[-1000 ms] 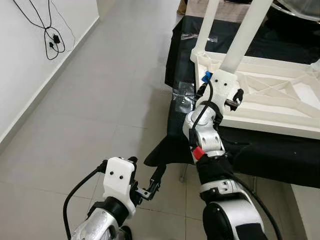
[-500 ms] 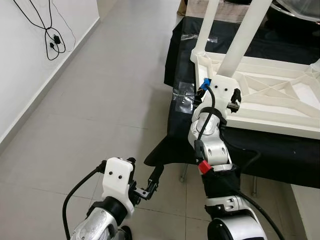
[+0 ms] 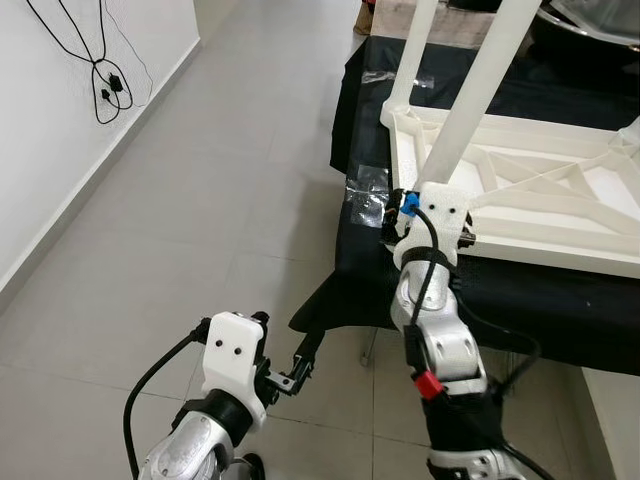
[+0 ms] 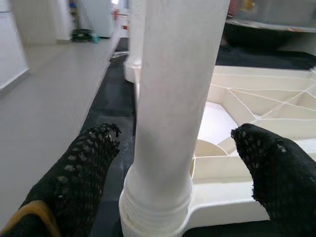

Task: Building children table

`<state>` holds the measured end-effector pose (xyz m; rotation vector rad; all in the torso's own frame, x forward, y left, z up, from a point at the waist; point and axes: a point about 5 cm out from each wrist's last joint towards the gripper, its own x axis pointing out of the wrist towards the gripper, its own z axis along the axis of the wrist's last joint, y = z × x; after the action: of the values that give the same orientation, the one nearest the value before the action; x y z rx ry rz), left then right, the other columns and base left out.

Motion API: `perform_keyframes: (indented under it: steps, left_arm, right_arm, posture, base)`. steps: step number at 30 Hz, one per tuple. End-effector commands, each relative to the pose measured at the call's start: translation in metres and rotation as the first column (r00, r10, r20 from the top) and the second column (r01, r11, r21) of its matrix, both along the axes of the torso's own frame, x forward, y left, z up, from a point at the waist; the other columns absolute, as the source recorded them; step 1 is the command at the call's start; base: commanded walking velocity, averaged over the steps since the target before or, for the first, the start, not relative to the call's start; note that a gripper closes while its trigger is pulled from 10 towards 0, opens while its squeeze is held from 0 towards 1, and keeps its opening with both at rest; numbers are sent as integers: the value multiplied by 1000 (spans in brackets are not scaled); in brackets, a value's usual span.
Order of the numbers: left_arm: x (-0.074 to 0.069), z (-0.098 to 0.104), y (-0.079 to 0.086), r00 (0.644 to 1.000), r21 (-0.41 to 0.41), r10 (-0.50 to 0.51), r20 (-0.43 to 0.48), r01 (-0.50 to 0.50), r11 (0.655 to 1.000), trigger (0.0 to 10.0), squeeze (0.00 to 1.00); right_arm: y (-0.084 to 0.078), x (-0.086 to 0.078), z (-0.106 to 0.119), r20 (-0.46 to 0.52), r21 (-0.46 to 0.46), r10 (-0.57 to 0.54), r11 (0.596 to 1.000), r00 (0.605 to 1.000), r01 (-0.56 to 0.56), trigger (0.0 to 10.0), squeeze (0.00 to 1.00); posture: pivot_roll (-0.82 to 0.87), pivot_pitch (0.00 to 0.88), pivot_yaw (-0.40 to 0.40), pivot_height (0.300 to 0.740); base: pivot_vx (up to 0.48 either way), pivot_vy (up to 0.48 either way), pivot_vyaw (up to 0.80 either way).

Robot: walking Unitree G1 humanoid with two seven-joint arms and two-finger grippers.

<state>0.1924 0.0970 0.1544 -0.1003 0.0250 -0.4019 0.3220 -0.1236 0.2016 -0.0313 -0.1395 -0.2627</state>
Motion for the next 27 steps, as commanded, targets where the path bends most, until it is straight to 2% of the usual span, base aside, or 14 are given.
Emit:
perform_keyframes:
  steps: [1,2,4,7,9,10,12,18,22,24,27]
  left_arm:
    - [-1,-6,0,1000,9,-12,-22,12,1000,10000,0]
    - [0,-7,0,1000,11,-12,-22,12,1000,10000,0]
    - [0,-7,0,1000,11,-12,-22,12,1000,10000,0]
    - [2,-9,3,1000,28,20,-22,-19,999,10000,0]
    - [2,-9,3,1000,28,20,-22,-19,999,10000,0]
    - [5,-11,7,998,44,64,-18,-63,997,10000,0]
    - [8,-12,10,996,55,90,-10,-89,994,10000,0]
    - [11,-14,14,991,70,133,-7,-132,989,10000,0]
    - [11,-15,15,990,63,140,-10,-139,988,10000,0]
    - [12,-15,18,987,57,163,-12,-162,985,10000,0]
    - [15,-12,32,964,62,266,7,-266,962,10000,0]
  right_arm:
    - [0,-6,-3,-18,2,41,999,999,-41,10000,0]
    - [-2,-12,-6,-24,-14,73,997,997,-73,10000,0]
    - [-2,-12,-6,-24,-14,73,997,997,-73,10000,0]
    - [-8,-28,-19,-41,-51,188,980,981,-190,10000,0]
    - [-8,-28,-19,-41,-51,188,980,981,-190,10000,0]
    - [-16,-36,-34,-62,-48,267,962,962,-270,10000,0]
    - [-20,-35,-45,-90,-40,289,955,953,-294,10000,0]
    - [-21,-34,-58,-140,-36,283,956,949,-290,10000,0]
    - [-21,-34,-59,-144,-37,290,954,946,-298,10000,0]
    - [-24,-33,-60,-150,-38,284,956,947,-292,10000,0]
    - [-37,-25,-59,-152,-60,241,966,959,-253,10000,0]
  posture:
    - [57,168,-60,740]
    - [54,162,-58,740]
    - [54,162,-58,740]
    - [49,148,-59,740]
    - [49,148,-59,740]
    - [51,136,-56,740]
    - [54,129,-55,740]
    - [61,110,-57,740]
    - [61,109,-57,740]
    - [62,109,-59,740]
    - [61,97,-63,740]
  base:
    - [0,0,0]
    - [0,0,0]
    - [0,0,0]
    - [0,0,0]
    - [0,0,0]
    - [0,0,0]
    - [0,0,0]
    - [0,0,-667]
    - [0,0,-794]
    - [0,0,0]
    - [0,0,0]
